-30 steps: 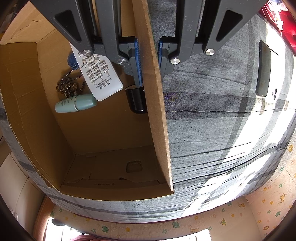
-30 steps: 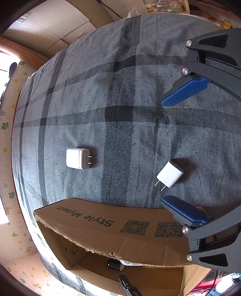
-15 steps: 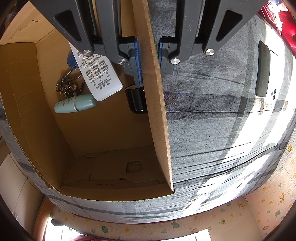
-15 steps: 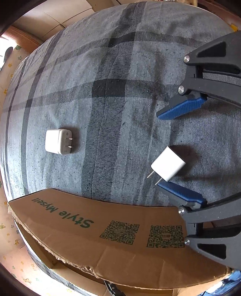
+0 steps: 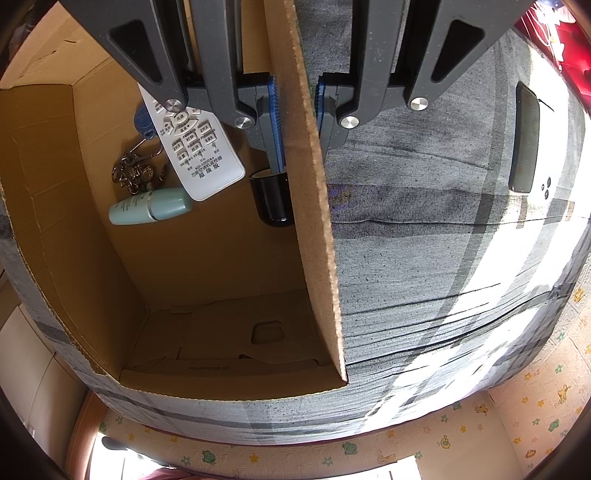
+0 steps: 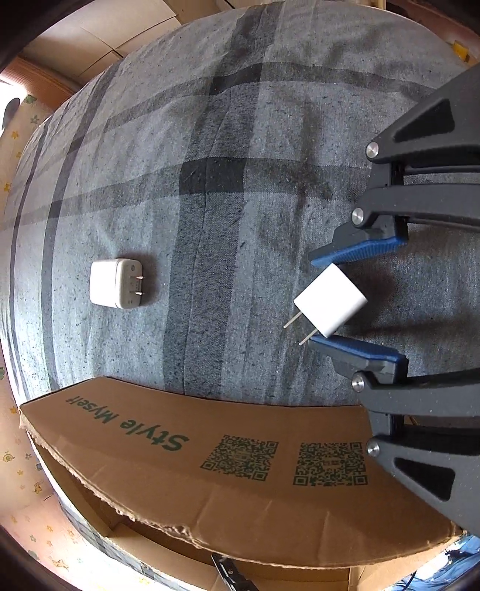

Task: Organize rigid objects
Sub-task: 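Carry the small white charger into the box with the right tool and release it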

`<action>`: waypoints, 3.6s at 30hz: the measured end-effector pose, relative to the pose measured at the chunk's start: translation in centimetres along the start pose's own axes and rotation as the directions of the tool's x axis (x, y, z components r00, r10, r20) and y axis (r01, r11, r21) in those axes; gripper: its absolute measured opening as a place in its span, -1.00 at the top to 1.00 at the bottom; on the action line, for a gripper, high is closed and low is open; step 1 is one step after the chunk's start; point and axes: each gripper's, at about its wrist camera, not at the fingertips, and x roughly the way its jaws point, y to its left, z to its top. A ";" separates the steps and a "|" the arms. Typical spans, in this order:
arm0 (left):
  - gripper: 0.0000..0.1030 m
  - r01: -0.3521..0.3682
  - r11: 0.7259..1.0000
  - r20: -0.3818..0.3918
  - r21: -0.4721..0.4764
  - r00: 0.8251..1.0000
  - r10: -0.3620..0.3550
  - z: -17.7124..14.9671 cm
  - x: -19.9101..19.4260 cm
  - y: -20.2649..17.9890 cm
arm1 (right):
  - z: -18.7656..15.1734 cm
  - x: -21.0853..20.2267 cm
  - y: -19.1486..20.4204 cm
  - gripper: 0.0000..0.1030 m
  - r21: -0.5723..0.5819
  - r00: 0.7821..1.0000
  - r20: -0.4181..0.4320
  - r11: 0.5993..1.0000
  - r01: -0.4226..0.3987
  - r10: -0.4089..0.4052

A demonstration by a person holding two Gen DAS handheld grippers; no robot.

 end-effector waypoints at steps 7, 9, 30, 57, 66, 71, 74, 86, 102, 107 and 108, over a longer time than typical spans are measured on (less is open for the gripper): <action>0.70 0.002 1.000 0.001 -0.002 1.000 -0.002 0.0 -0.1 0.0 | 0.3 -2.0 0.1 0.20 0.004 1.000 0.019 1.000 0.019 -0.020; 0.70 0.004 1.000 0.001 -0.003 1.000 -0.004 0.0 -0.1 0.0 | 0.4 -2.6 0.4 0.20 0.004 0.999 0.027 1.000 0.024 -0.024; 0.70 0.007 1.000 0.002 -0.005 1.000 -0.007 -0.1 -0.1 0.0 | 3.2 -9.3 1.6 0.20 -0.013 0.992 0.109 0.998 0.059 -0.058; 0.70 0.021 1.000 0.005 -0.009 1.000 -0.021 -0.2 0.1 0.5 | 7.0 -11.1 11.4 0.20 -0.157 0.986 0.160 0.987 -0.021 0.047; 0.70 0.024 1.000 0.005 -0.011 1.000 -0.024 -0.3 0.1 0.5 | 7.4 -8.3 14.7 0.20 -0.195 0.992 0.106 0.980 -0.048 0.070; 0.70 0.025 1.000 0.005 -0.011 1.000 -0.025 -0.3 0.1 0.5 | 7.4 -6.5 15.9 0.20 -0.204 0.995 0.071 0.977 -0.056 0.072; 0.70 0.025 1.000 0.005 -0.010 1.000 -0.025 -0.3 0.1 0.6 | 7.3 -5.2 16.6 0.20 -0.210 0.997 0.046 0.976 -0.054 0.065; 0.70 0.027 1.000 0.006 -0.009 1.000 -0.027 -0.3 0.2 0.6 | 7.6 -0.8 17.9 0.19 -0.211 0.999 -0.044 0.977 -0.035 0.027; 0.69 0.029 1.000 0.007 -0.007 1.000 -0.029 -0.3 0.1 0.4 | 8.1 0.4 17.1 0.15 -0.184 0.998 -0.057 0.982 -0.048 0.038; 0.69 0.027 1.000 0.009 -0.006 1.000 -0.027 -0.4 0.0 0.5 | 7.8 -0.7 17.0 0.15 -0.192 0.999 -0.032 0.981 -0.040 0.035; 0.69 0.027 1.000 0.009 -0.006 1.000 -0.027 -0.4 0.0 0.5 | 7.8 -1.0 17.0 0.15 -0.192 0.999 -0.027 0.980 -0.042 0.038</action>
